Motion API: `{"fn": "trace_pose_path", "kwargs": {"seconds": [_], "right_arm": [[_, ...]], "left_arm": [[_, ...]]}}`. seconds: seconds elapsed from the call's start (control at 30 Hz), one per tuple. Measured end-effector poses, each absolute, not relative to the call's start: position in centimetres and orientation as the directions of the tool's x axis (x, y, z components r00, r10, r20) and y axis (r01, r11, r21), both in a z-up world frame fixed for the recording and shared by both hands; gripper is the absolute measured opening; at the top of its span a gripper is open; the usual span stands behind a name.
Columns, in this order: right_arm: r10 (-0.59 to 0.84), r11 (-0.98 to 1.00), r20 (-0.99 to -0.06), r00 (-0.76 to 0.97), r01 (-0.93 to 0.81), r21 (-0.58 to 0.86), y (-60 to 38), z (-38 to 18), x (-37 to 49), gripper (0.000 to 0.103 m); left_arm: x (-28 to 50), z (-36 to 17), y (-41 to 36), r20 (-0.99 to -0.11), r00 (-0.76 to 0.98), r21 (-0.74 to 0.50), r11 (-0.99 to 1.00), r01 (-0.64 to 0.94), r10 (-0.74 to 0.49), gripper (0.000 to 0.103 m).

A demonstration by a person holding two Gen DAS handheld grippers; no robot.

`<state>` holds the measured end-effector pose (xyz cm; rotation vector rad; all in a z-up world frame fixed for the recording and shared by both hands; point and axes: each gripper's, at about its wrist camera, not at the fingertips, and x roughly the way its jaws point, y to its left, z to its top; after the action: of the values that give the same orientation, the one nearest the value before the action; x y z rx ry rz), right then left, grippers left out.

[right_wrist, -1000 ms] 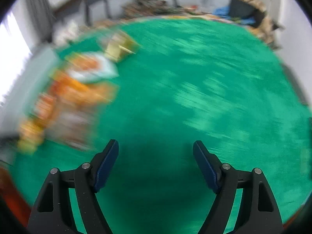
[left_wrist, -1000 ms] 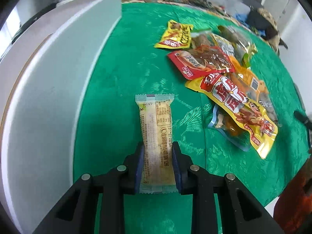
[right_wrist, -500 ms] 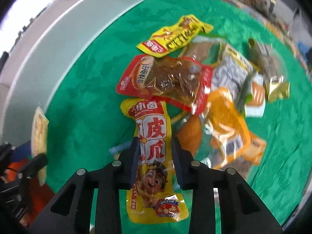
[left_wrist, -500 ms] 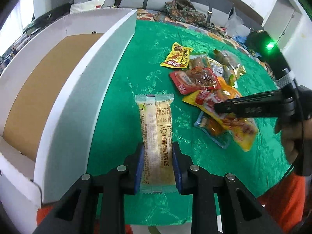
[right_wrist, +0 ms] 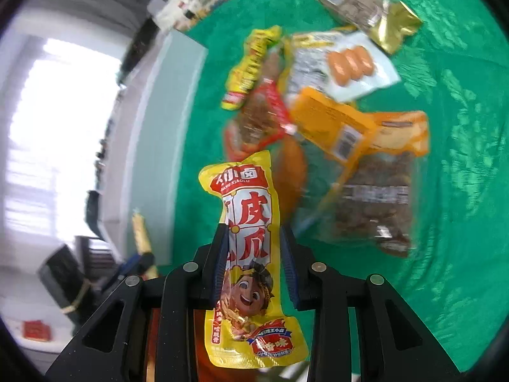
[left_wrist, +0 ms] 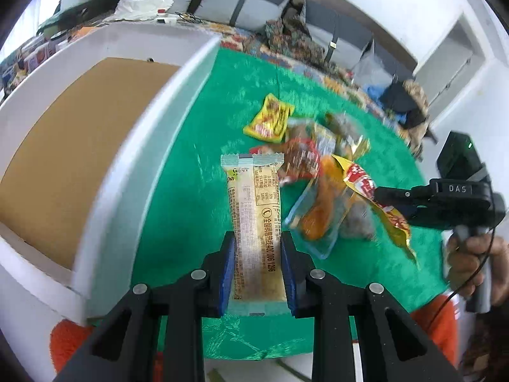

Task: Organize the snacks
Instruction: 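Carry both snacks into the white box and open both tools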

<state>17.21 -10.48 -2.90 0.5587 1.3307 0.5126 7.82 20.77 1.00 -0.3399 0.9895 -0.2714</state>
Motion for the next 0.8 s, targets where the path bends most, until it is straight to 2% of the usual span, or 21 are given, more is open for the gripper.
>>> {"fn": "trace_pose_path", "kwargs": {"seconds": [0.1, 0.3, 0.33, 0.37, 0.4, 0.43, 0.6, 0.7, 0.8], "right_arm": [[0.719, 0.690, -0.672, 0.180, -0.067, 0.720, -7.3, 0.0, 18.2, 0.033], [0.828, 0.560, -0.536, 0.161, -0.240, 0.793, 5.8, 7.0, 19.4, 0.034], [0.841, 0.541, -0.515, 0.165, -0.255, 0.801, 7.9, 7.6, 19.7, 0.035], [0.861, 0.508, -0.476, 0.179, -0.274, 0.817, 10.2, 8.1, 20.0, 0.039], [0.867, 0.498, -0.461, 0.188, -0.282, 0.820, 11.4, 8.2, 20.2, 0.045], [0.868, 0.495, -0.458, 0.190, -0.284, 0.821, 13.3, 8.3, 20.6, 0.061], [0.819, 0.573, -0.513, 0.257, -0.310, 0.759, 12.5, 8.2, 20.0, 0.063], [0.710, 0.704, -0.602, 0.366, -0.341, 0.623, 7.4, 7.2, 18.7, 0.063], [0.516, 0.856, -0.709, 0.481, -0.309, 0.414, 0.8, 3.5, 17.1, 0.063]], "left_arm": [[8.0, 3.3, 24.1, -0.747, 0.572, -0.397, 0.917, 0.027, -0.340, 0.026], [9.6, 5.2, 33.1, -0.779, 0.615, -0.267, 0.951, -0.156, -0.118, 0.028], [10.1, 4.8, 34.7, -0.797, 0.602, -0.225, 0.952, -0.207, -0.057, 0.038], [10.3, 4.5, 35.4, -0.807, 0.590, -0.199, 0.952, -0.234, -0.024, 0.061], [10.5, 4.1, 36.7, -0.819, 0.573, -0.161, 0.948, -0.275, 0.027, 0.072], [10.4, 3.8, 37.4, -0.821, 0.566, -0.131, 0.944, -0.303, 0.068, 0.083], [8.8, 3.2, 37.8, -0.798, 0.582, -0.055, 0.941, -0.334, 0.160, 0.083], [8.7, 3.6, 34.6, -0.733, 0.660, -0.038, 0.960, -0.278, 0.162, 0.083], [10.4, 3.5, 30.7, -0.703, 0.703, -0.007, 0.987, -0.160, 0.109, 0.084]]}}
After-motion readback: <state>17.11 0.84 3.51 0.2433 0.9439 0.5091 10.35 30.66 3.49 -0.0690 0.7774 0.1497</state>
